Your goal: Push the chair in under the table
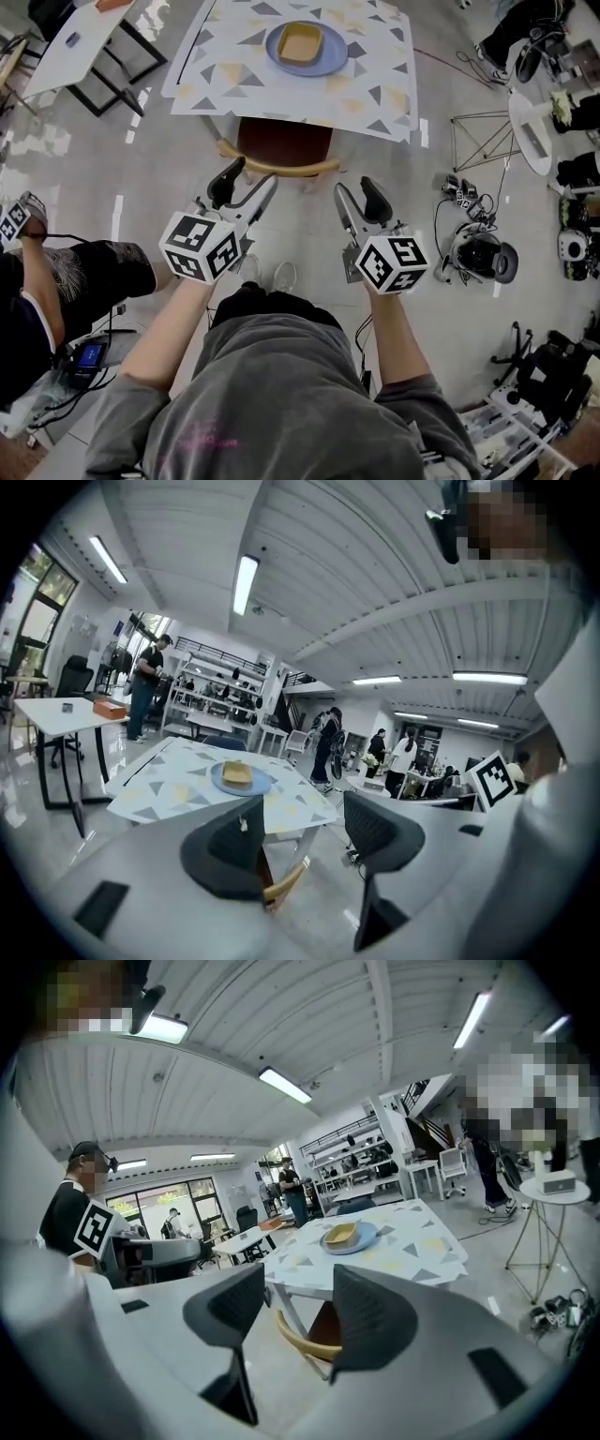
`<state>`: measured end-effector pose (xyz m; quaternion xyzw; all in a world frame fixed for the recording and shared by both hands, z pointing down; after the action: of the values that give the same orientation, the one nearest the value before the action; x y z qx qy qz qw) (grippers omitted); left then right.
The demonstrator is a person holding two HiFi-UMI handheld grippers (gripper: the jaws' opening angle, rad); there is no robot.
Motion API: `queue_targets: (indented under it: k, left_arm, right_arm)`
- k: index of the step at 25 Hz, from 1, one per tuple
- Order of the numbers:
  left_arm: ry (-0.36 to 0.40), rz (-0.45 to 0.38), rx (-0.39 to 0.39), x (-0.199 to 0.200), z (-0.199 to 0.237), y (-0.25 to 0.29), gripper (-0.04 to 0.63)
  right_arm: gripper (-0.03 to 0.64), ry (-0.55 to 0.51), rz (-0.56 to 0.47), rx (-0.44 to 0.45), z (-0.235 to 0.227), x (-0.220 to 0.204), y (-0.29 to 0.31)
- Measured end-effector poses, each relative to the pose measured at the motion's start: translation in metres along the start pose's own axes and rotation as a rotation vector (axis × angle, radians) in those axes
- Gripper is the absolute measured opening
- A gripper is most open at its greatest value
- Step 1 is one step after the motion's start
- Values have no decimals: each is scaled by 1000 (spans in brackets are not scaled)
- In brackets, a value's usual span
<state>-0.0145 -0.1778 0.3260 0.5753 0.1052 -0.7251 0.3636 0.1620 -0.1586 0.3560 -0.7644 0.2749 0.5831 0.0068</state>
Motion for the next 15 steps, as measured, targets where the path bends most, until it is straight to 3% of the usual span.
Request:
queue_targets:
  k: [7,15]
  left_arm:
    - [38,-76,-59,39,-22,-21,247]
    - [151,-136,-92,69,-46,-43,216]
  right_arm:
    - [232,-93,-76,9,26,33,-21]
    - [229,-139,-152,34,51,64,-42]
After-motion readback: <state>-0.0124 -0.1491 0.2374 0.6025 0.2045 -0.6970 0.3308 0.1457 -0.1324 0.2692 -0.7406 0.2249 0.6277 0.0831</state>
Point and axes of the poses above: the fingertips, and each gripper's own axes: y forward along the fingers, z to its left, x out of its top, the point moved 1 cm from there along -y, backward along the fingers, and after that the axes turned 2 degrees about -x, right-handed, at the moved point
